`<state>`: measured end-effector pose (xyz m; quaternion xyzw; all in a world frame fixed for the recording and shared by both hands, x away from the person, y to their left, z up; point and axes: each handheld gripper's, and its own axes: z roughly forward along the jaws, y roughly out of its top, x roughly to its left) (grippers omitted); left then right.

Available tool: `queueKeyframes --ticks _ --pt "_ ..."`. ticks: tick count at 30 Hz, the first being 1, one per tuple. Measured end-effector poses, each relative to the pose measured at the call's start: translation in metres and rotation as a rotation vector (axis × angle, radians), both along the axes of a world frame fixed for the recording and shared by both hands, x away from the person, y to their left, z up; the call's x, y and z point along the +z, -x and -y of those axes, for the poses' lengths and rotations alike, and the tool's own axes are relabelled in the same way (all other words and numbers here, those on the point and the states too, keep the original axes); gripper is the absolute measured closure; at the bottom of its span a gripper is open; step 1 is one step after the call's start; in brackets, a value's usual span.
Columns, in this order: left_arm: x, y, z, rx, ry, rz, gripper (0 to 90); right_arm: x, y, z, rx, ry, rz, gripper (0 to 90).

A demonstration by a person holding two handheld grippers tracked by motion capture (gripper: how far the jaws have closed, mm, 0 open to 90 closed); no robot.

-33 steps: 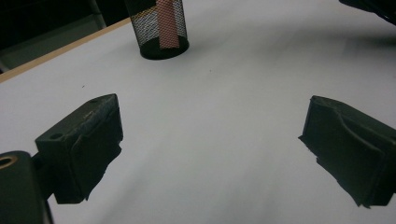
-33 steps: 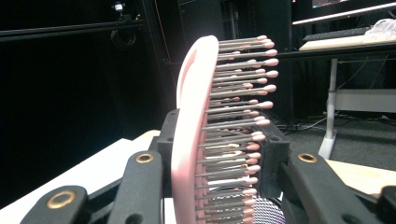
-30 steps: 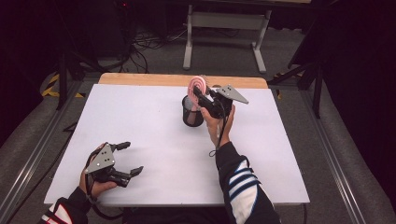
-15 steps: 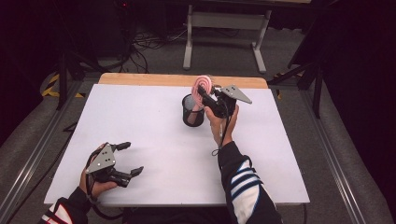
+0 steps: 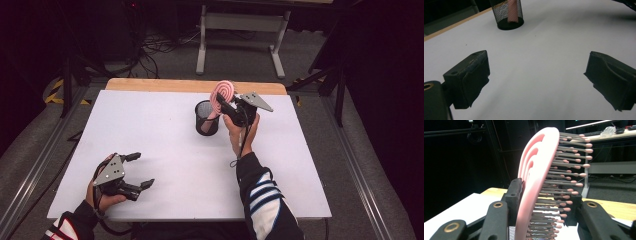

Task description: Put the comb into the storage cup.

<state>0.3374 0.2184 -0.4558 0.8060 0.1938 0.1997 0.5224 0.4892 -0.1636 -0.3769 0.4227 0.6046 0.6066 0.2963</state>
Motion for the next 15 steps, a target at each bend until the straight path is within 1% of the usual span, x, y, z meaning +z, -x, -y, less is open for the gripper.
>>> queueKeyframes --ticks 15 --pt "-0.0004 0.0 0.001 -0.001 -0.001 -0.002 6.4 -0.0028 -0.0013 0.0092 -0.03 0.009 -0.02 57.1"
